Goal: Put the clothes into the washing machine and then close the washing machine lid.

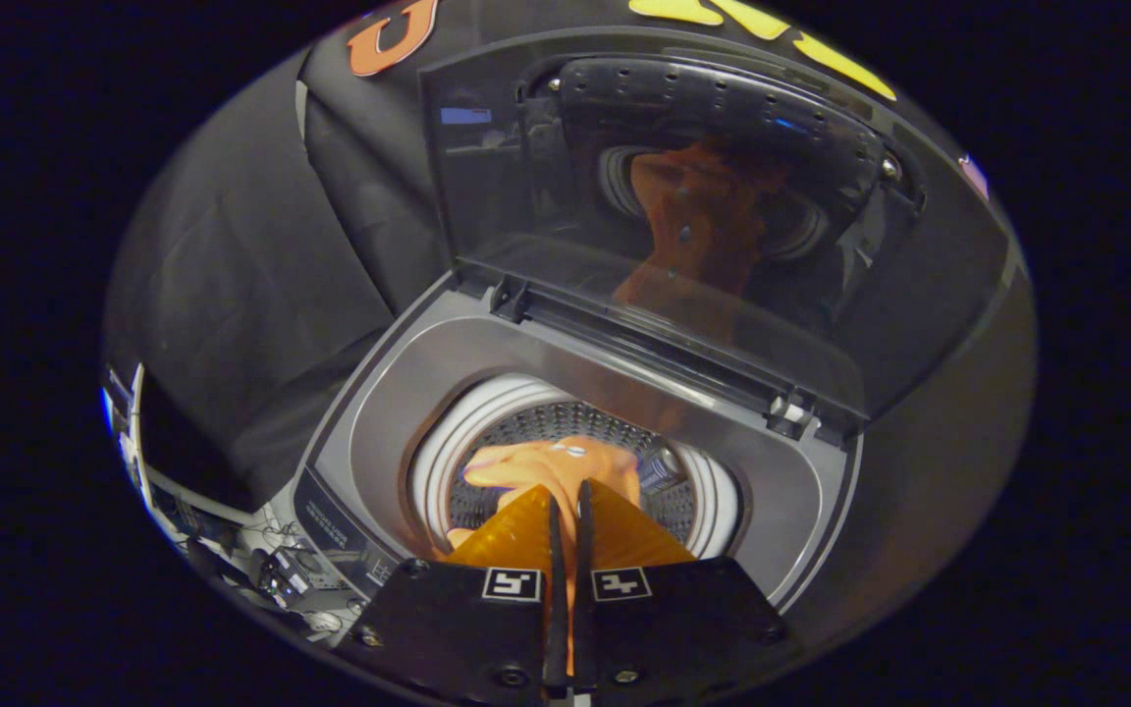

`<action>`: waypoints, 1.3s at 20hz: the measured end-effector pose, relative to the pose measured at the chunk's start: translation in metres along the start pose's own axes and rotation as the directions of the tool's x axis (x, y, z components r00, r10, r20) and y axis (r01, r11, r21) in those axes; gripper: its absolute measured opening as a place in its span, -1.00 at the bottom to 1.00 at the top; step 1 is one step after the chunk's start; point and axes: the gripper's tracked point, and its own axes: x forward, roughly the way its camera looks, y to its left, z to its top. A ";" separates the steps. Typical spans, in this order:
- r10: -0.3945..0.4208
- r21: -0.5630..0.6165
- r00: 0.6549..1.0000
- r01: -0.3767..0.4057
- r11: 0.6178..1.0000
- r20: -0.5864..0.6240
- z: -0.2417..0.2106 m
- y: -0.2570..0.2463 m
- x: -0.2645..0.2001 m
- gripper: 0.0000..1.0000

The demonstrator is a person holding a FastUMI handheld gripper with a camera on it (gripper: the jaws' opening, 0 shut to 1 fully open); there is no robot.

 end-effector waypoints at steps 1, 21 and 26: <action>-0.001 -0.003 1.000 0.001 1.000 0.000 0.001 0.001 0.000 -0.88; -0.023 0.026 0.999 0.023 0.999 0.028 0.013 -0.001 -0.020 1.00; 0.020 -0.001 0.981 -0.020 1.000 0.193 0.069 0.009 -0.069 1.00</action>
